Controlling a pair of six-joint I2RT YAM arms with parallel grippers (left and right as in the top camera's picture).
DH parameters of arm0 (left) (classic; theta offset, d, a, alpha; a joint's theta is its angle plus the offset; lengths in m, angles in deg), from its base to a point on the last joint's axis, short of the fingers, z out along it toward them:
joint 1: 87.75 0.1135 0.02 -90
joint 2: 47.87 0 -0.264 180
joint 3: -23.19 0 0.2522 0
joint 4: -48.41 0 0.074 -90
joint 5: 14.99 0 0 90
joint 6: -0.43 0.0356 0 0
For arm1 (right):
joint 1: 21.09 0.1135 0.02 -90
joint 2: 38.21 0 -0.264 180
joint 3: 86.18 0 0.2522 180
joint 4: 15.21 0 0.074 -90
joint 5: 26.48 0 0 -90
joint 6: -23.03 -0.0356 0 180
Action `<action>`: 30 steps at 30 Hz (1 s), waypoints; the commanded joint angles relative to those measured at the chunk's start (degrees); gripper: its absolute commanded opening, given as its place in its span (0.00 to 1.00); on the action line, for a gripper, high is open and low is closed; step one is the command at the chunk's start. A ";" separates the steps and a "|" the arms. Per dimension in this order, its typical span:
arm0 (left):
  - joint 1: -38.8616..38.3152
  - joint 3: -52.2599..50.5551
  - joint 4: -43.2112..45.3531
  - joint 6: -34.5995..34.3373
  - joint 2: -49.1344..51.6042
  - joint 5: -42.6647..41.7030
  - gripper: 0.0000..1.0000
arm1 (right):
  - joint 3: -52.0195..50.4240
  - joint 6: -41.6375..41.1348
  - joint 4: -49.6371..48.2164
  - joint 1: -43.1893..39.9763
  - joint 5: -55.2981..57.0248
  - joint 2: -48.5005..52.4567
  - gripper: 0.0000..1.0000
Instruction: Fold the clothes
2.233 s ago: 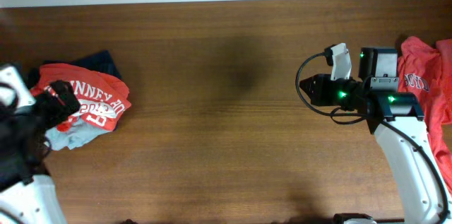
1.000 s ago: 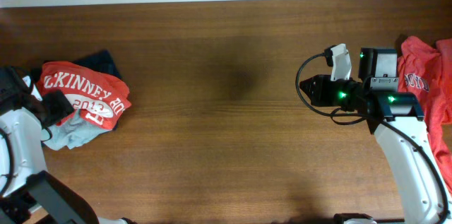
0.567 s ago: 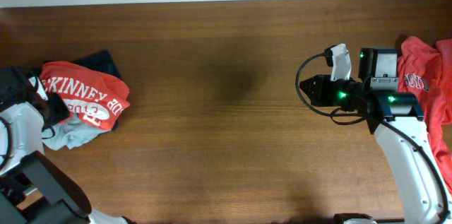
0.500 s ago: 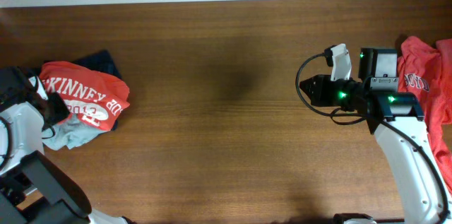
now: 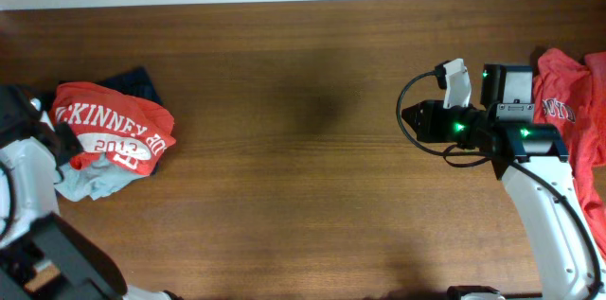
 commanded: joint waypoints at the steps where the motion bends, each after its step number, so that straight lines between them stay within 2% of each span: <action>1: 0.15 4.76 0.42 0.07 -6.93 4.22 0.00 | 0.11 -0.20 -0.15 0.31 0.44 -0.07 0.09; 4: 0.13 4.83 -2.29 0.07 -7.76 -0.90 0.01 | 0.11 -0.20 -0.17 0.31 0.44 -0.07 0.09; 7: 0.15 4.50 -8.48 -1.62 -7.19 -5.97 0.14 | 0.11 -0.20 -0.11 0.31 0.44 -0.07 0.09; 9: 0.17 2.25 -12.35 -6.05 -6.78 -6.16 0.27 | 0.11 -0.17 0.26 0.31 0.46 -0.07 0.09; 12: 0.31 -0.26 -12.28 -7.08 -6.78 -6.16 0.28 | 0.11 -0.17 0.52 0.31 0.46 -0.07 0.09; 14: 0.31 -2.16 -11.32 -7.06 -6.78 -6.19 0.34 | 0.11 -0.17 0.46 0.31 0.48 -0.07 0.09; 15: 0.31 -4.24 -9.38 -6.86 -6.64 -6.34 0.46 | 0.11 -0.17 0.46 0.31 0.48 -0.07 0.09; 16: 0.28 -5.51 -7.93 -6.82 -6.49 -6.69 0.49 | 0.11 -0.17 0.46 0.31 0.48 -0.07 0.09; 19: 0.28 -10.86 -0.70 -6.45 -5.46 -7.69 0.68 | 0.11 -0.20 0.59 0.31 0.46 -0.07 0.09; 21: 0.31 -12.74 3.02 -6.43 -4.87 -8.13 0.72 | 0.11 -0.17 0.74 0.31 0.46 -0.07 0.09; 27: 0.31 -14.60 10.93 -3.37 -1.40 -14.14 0.71 | 0.11 -0.17 0.72 0.31 0.48 -0.07 0.09; 28: 0.31 -14.60 11.17 -3.39 -0.79 -14.12 0.63 | 0.11 -0.20 0.72 0.31 0.46 -0.07 0.09; 30: 0.31 -14.60 11.30 -3.34 -0.55 -14.12 0.39 | 0.11 -0.20 0.72 0.31 0.48 -0.07 0.09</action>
